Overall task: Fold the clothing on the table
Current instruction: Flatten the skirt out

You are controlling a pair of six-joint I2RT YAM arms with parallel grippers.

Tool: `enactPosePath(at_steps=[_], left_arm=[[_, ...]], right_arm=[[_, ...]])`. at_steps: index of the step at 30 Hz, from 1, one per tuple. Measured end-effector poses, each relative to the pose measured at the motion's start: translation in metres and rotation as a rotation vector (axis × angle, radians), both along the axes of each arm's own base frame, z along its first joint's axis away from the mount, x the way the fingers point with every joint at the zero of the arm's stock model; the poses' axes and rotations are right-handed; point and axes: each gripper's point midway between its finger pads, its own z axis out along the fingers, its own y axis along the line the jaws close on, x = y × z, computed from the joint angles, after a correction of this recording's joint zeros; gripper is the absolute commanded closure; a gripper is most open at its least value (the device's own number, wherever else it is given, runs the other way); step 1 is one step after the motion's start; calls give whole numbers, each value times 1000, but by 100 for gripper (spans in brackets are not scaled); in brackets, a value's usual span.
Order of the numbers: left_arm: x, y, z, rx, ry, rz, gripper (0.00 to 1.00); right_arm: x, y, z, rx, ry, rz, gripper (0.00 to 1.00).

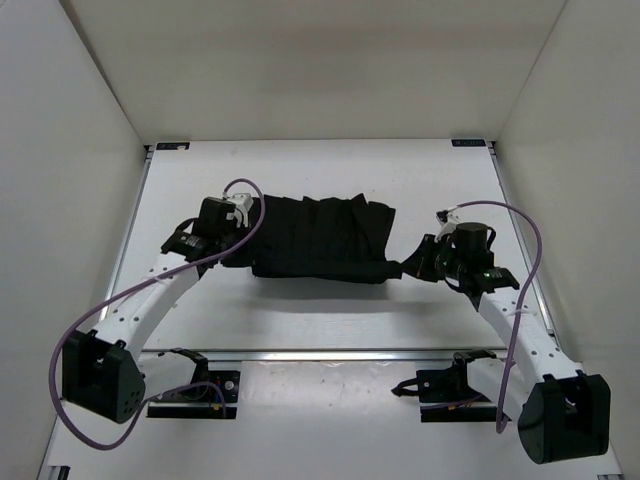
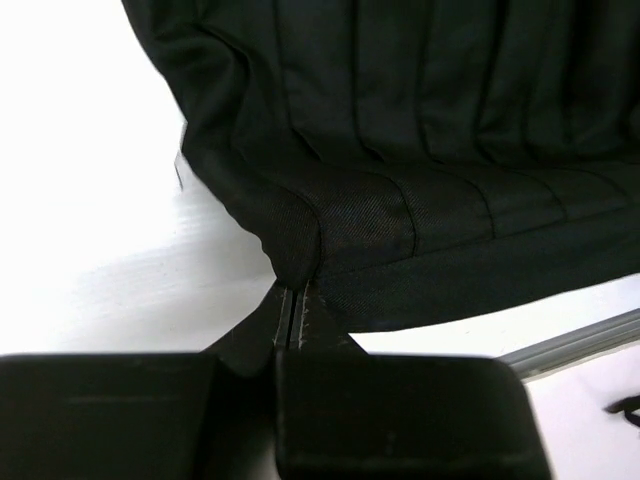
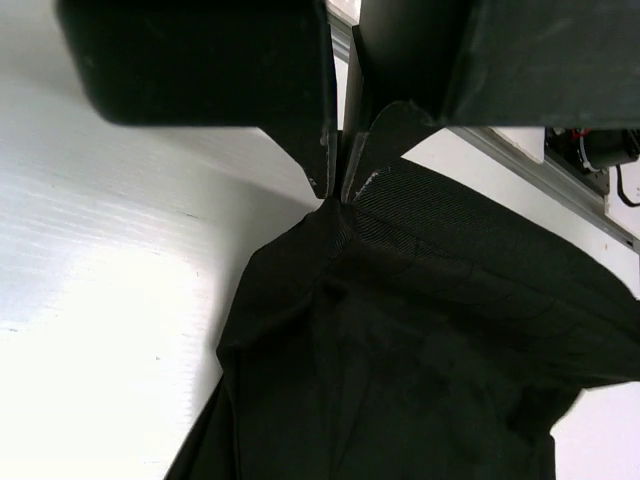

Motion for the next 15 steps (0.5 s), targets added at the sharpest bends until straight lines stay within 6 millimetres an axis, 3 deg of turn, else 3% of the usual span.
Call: enactPosePath(at_steps=[4, 9, 12, 15], left_arm=[[3, -1, 10, -23, -40, 9, 100], [8, -1, 1, -21, -11, 14, 100], [9, -5, -2, -15, -1, 4, 100], [7, -8, -6, -16, 2, -9, 100]], right_arm=[[3, 1, -4, 6, 19, -8, 100], [7, 2, -13, 1, 52, -2, 98], [13, 2, -10, -11, 48, 7, 80], [13, 1, -10, -24, 40, 15, 53]])
